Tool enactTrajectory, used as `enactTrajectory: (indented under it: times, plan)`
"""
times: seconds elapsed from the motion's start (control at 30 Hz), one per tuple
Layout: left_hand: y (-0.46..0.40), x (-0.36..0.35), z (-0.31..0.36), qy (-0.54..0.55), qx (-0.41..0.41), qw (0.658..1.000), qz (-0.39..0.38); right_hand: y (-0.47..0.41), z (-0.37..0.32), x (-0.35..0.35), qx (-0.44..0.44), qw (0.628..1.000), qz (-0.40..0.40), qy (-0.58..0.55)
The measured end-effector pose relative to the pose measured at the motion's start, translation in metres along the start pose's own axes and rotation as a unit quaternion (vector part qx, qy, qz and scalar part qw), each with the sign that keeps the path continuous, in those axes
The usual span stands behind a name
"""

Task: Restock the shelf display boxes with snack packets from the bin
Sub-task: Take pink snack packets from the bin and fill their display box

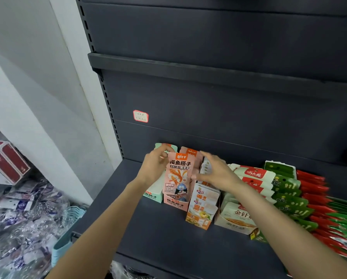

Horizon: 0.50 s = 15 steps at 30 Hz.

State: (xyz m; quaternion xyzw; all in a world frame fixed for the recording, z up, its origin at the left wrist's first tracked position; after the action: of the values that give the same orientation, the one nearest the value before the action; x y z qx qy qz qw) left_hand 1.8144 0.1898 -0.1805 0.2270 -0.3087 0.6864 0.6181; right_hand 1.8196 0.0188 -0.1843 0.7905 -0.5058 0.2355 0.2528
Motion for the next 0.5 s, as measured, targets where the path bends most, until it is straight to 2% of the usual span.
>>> enactTrajectory:
  times: [0.13,0.23,0.37,0.43,0.5]
  plan:
    - [-0.006,-0.007,-0.005,0.017,0.016,1.0,-0.012,-0.002,0.009,-0.017,-0.033,0.998,-0.031,0.05]
    - [-0.008,-0.011,-0.007,0.015,0.01,1.0,-0.019,-0.001,0.013,-0.022,-0.032,0.993,-0.023,0.112]
    - [-0.007,-0.013,-0.013,0.035,0.021,0.999,-0.005,-0.001,0.013,-0.022,-0.028,0.991,0.0,0.129]
    - [-0.005,-0.017,-0.019,0.006,0.028,0.999,-0.015,-0.002,0.013,-0.021,-0.03,0.991,0.002,0.133]
    - [-0.003,-0.028,-0.026,-0.048,0.028,0.997,-0.058,-0.002,0.015,-0.021,-0.035,0.991,0.002,0.132]
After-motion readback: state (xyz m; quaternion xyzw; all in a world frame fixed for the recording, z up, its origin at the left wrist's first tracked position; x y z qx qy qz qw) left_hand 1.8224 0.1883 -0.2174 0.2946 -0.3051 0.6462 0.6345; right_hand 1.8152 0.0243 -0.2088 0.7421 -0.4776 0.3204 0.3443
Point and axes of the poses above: each hand's wrist, its own y-axis away from the middle knuckle, its own x-axis out of the back of the hand, z = x × y, the point moved 10 cm from there along -y, towards the middle knuckle, and after that the axes turned 10 degrees about -y, right-handed, at the moved point
